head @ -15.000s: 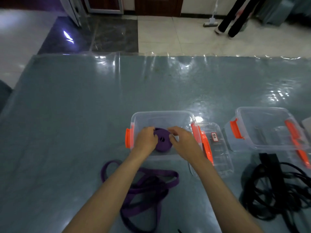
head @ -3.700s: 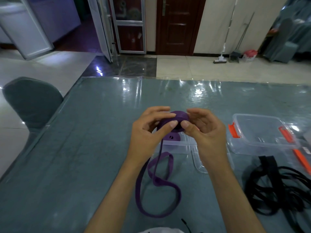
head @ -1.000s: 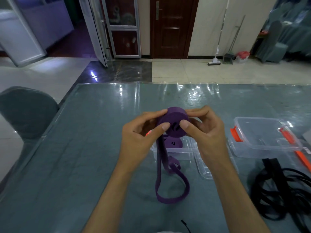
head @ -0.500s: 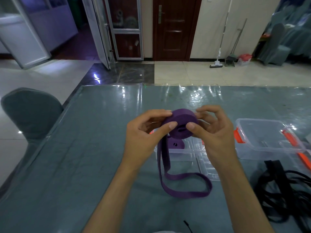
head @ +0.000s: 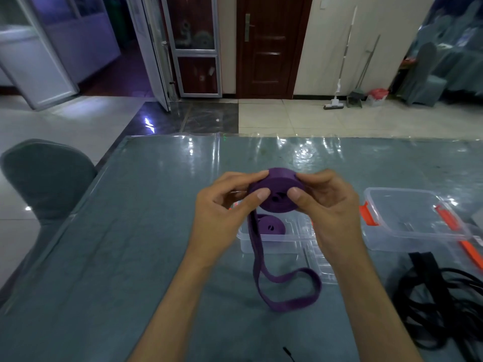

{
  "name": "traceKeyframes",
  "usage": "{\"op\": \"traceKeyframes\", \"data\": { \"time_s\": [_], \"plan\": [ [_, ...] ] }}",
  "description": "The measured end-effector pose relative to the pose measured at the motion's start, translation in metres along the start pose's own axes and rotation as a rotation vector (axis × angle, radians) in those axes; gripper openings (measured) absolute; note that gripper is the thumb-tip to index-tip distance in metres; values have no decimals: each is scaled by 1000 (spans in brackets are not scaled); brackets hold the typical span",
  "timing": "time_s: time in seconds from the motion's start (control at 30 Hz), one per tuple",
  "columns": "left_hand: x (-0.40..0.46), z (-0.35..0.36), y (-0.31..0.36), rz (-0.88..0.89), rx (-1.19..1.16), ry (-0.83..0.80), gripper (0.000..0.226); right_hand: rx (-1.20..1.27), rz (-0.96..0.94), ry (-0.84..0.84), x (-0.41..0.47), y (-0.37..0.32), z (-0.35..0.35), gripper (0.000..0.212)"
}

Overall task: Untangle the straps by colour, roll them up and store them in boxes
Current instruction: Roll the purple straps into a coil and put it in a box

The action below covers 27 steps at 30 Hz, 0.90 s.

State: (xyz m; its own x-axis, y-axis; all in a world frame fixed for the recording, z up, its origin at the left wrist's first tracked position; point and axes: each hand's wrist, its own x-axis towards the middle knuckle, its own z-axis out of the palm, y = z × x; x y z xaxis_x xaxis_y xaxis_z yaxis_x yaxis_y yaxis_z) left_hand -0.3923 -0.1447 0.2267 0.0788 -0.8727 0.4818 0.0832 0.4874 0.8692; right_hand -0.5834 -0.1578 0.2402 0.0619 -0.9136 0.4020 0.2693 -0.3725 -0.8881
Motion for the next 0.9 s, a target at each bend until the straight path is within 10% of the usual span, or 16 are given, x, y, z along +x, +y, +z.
{"op": "traceKeyframes", "data": {
  "time_s": [0.9],
  "plan": [
    [2,9,-7,1,-30,-20,23,-111,31,-48,1,3,-18,40]
  ]
}}
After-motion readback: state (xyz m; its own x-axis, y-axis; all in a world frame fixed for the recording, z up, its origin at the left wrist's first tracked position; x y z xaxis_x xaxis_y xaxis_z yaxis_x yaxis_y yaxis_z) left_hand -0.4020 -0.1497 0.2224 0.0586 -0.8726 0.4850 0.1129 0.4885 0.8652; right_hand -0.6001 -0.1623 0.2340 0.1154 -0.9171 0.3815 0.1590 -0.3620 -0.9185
